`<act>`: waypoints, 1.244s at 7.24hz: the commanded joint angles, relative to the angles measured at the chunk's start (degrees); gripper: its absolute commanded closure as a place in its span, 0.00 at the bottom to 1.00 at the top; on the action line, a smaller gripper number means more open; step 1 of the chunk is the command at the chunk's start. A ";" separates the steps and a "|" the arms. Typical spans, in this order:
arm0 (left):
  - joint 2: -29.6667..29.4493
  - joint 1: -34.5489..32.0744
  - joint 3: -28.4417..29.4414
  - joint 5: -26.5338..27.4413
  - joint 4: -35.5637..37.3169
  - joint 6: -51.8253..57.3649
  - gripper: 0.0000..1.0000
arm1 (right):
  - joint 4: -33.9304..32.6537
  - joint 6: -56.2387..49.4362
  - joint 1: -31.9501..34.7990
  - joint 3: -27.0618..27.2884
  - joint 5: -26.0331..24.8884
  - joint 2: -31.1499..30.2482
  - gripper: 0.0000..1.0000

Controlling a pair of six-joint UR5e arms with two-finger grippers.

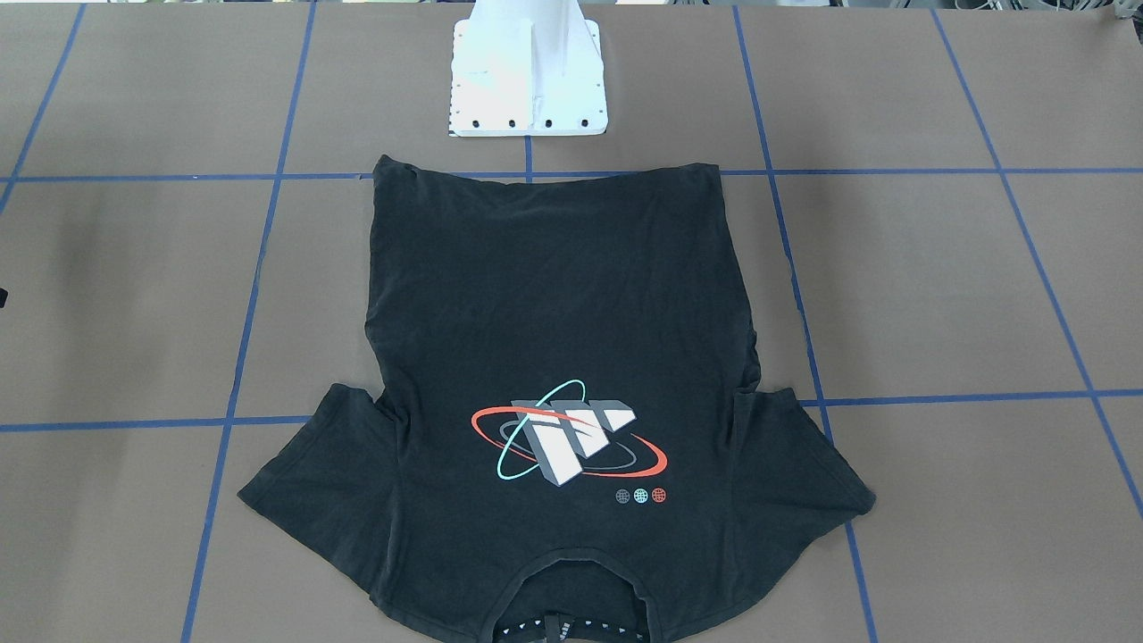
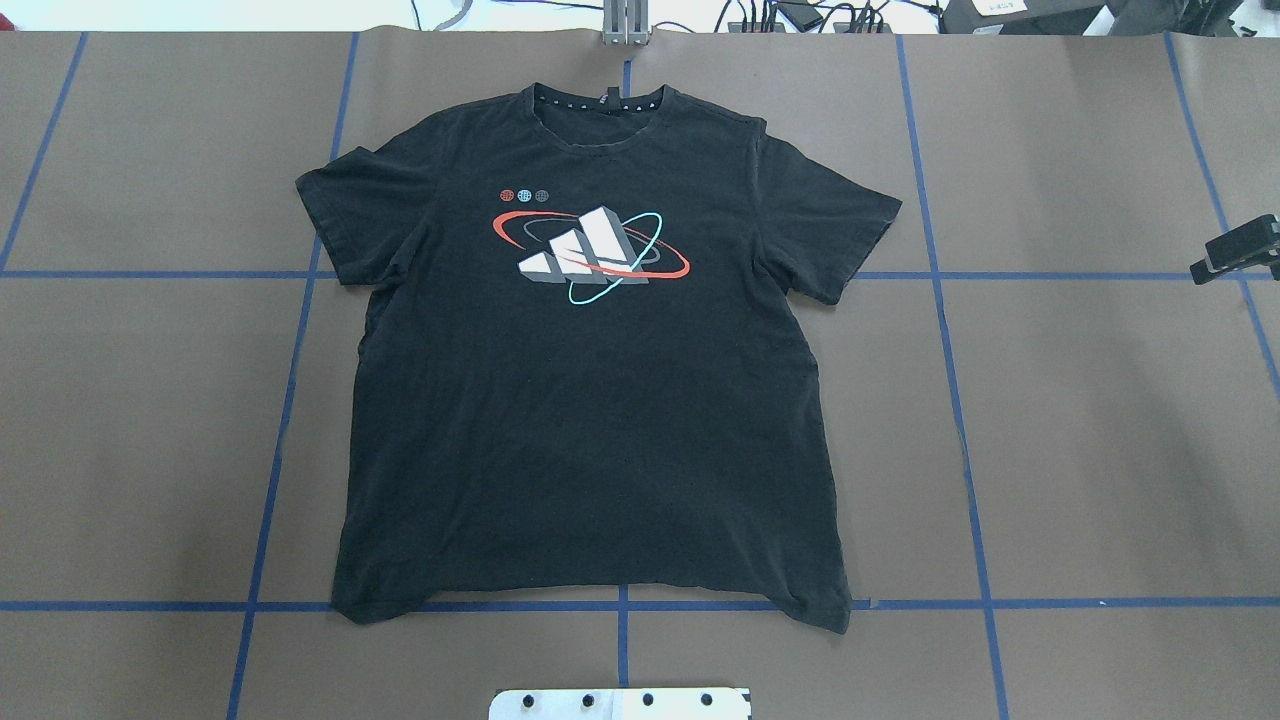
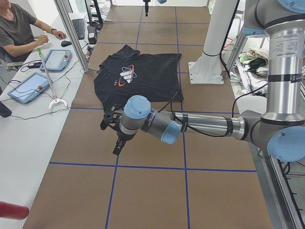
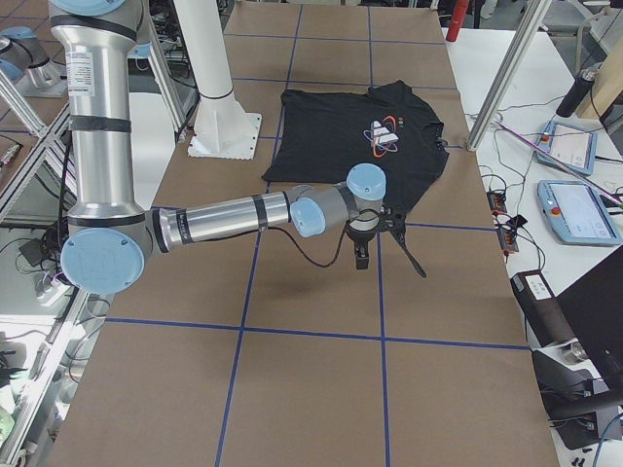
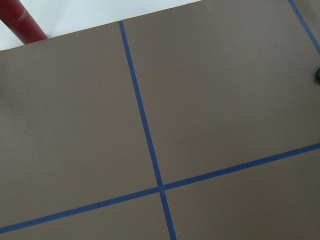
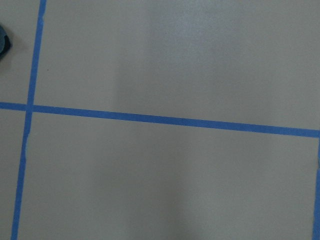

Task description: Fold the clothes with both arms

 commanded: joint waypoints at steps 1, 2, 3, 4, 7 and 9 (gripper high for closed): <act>2.29 0.09 -3.53 0.45 0.26 0.00 0.00 | 0.09 0.00 -0.11 0.27 0.67 -0.81 0.00; 2.82 0.09 -1.39 -0.07 -0.44 0.17 0.00 | 0.09 -0.09 -0.11 0.19 0.50 -1.17 0.00; 2.92 0.18 -1.28 -0.07 -1.31 0.26 0.00 | 0.00 0.00 -0.19 -0.33 0.41 -0.91 0.00; 2.31 0.35 -0.93 0.01 -1.93 -0.43 0.00 | 0.09 -0.09 -0.20 -0.08 0.06 -1.17 0.00; 2.21 3.69 -0.84 -2.88 -1.68 -0.44 0.00 | 0.09 0.00 -3.60 0.19 0.06 -0.82 0.00; 2.04 3.78 0.13 -2.97 -1.94 -0.44 0.00 | 0.09 8.36 -9.91 -1.73 -1.25 5.90 0.00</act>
